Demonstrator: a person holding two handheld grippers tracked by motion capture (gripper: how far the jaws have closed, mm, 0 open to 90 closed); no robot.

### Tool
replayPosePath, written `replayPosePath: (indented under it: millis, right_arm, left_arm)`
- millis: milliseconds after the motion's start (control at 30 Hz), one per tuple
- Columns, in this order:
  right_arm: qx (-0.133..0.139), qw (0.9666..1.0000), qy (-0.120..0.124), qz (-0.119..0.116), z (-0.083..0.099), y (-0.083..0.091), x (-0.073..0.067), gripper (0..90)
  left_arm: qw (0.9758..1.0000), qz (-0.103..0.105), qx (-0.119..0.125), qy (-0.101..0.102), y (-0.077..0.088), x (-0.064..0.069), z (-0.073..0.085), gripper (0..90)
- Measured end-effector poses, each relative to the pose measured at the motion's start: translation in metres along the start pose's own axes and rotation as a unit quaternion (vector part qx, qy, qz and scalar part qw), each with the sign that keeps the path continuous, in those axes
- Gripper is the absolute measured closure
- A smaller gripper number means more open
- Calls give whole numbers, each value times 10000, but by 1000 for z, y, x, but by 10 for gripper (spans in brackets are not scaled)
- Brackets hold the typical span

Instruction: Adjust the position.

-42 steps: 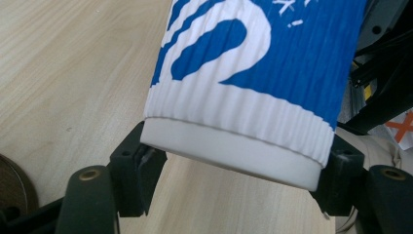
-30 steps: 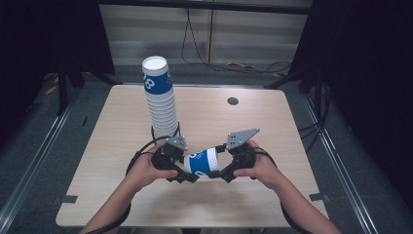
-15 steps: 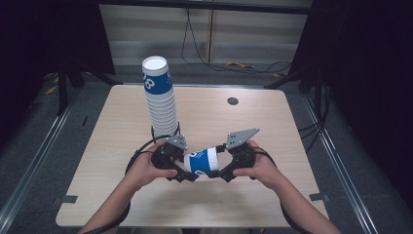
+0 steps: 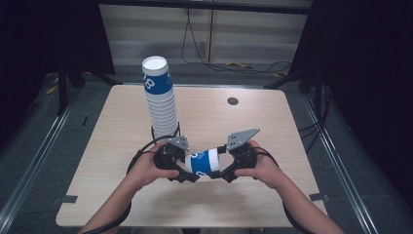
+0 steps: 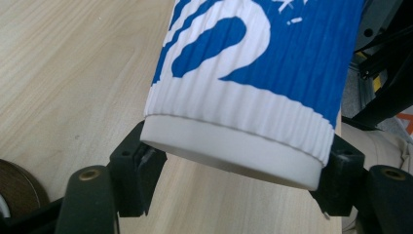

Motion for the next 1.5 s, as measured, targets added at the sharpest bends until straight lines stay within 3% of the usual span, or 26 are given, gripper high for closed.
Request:
replayPosePath:
  millis: [133,200,467,667,700,767,833,1067,1100,1167,1233,1267,1300,1400,1500]
  right_arm:
    - [-20,10000,-5,16,-2,1,-1,146]
    - [2,10000,49,36,-4,3,-1,148]
    - [-31,9999,117,64,-7,8,-3,159]
    - [-112,9998,138,83,-8,6,-3,162]
    - [-119,9998,151,80,-8,6,-3,163]
    - [-134,9998,138,68,-8,6,-3,165]
    - [-152,9997,139,89,-9,7,-3,166]
    - [-173,9997,123,119,-9,6,-2,167]
    - [-177,9997,120,116,-9,6,-2,167]
    - [-170,9997,115,103,-9,5,-3,167]
    - [-183,9997,121,99,-10,5,-3,168]
    - [-192,9997,124,103,-10,5,-4,171]
    - [-193,9997,119,90,-10,6,-3,173]
    - [-232,9996,70,113,-8,6,-2,178]
    - [-261,9995,-13,173,-6,9,2,179]
  left_arm:
    - [9999,-37,-86,-70,4,-1,0,306]
    - [10000,-53,37,-46,5,0,-2,306]
    - [9999,-71,41,-109,7,0,-1,304]
    - [10000,-34,-43,-30,3,-1,2,305]
    - [10000,-33,34,-16,1,-1,2,305]
    - [9999,-109,-100,-76,2,-3,3,306]
    - [10000,-55,17,-15,0,-3,2,307]
    - [10000,-39,50,42,-2,-3,4,310]
    - [10000,-59,-39,-20,-1,-4,5,310]
    - [10000,-18,30,81,-3,-3,5,311]
    - [10000,-43,-31,8,-3,-4,6,312]
    - [10000,-3,39,80,-4,-3,7,313]
    - [9999,-54,149,65,-5,-3,6,313]
    - [9995,-275,60,116,-2,-9,9,285]
    - [9991,-345,23,260,-3,-12,14,219]
Point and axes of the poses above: each handheld gripper's, and its own axes: y roughly backward along the jaws, z roughly out of its underside, x roughly to its right, the point moved 5 cm from there along -y, roughly forward along the jaws, and after that the axes turned 12 degrees about -x, right-handed, at the moved point
